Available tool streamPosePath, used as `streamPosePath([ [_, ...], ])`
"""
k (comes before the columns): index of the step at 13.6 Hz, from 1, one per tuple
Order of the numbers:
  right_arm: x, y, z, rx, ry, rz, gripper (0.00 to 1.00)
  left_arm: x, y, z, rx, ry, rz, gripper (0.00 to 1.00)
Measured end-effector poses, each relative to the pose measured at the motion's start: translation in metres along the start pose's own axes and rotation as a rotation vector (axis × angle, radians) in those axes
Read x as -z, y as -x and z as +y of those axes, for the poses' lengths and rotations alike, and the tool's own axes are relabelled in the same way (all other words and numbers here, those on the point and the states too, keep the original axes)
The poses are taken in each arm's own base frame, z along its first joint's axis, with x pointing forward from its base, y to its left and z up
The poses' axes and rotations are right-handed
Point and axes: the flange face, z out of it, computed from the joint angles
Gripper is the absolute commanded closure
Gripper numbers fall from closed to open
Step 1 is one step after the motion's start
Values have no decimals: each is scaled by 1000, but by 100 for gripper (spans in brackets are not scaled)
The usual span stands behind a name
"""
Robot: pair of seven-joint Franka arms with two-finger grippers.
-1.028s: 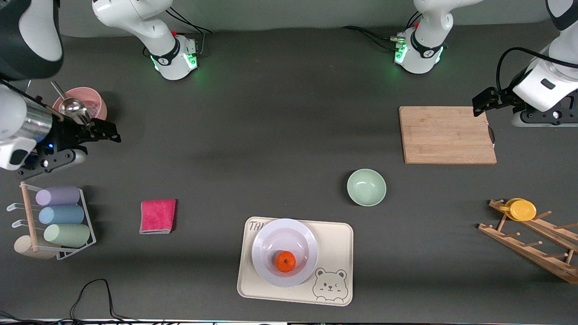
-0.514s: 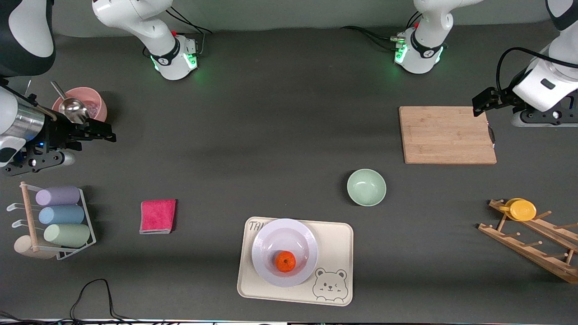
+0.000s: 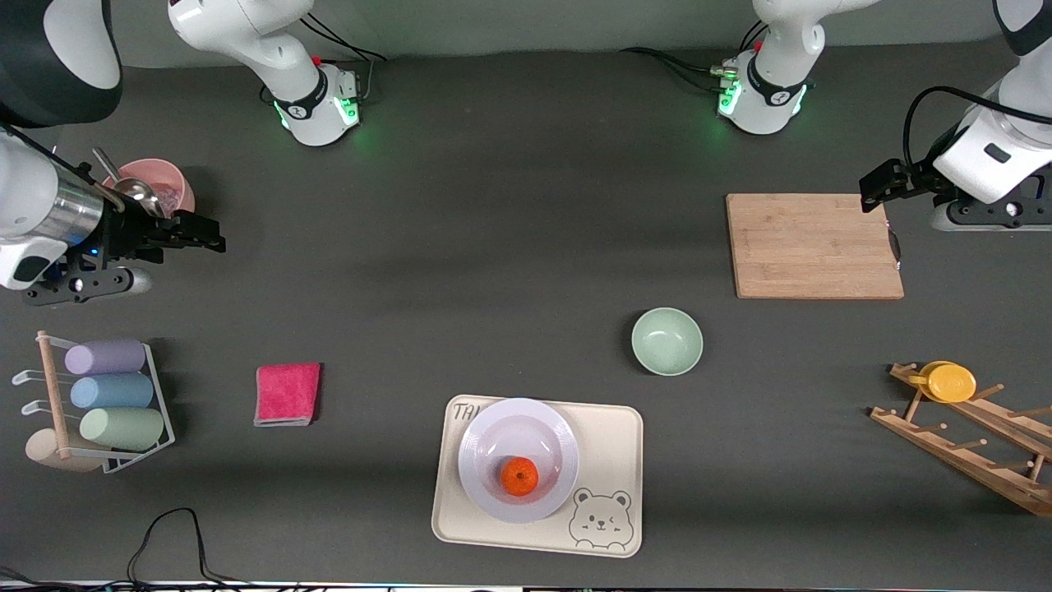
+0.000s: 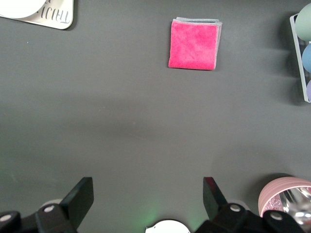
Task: Place orange and plate with both arms
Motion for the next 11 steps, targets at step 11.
streamPosePath([
  [11, 17, 73, 6, 9, -4, 171, 0, -1, -1, 0, 0, 1, -2, 0],
])
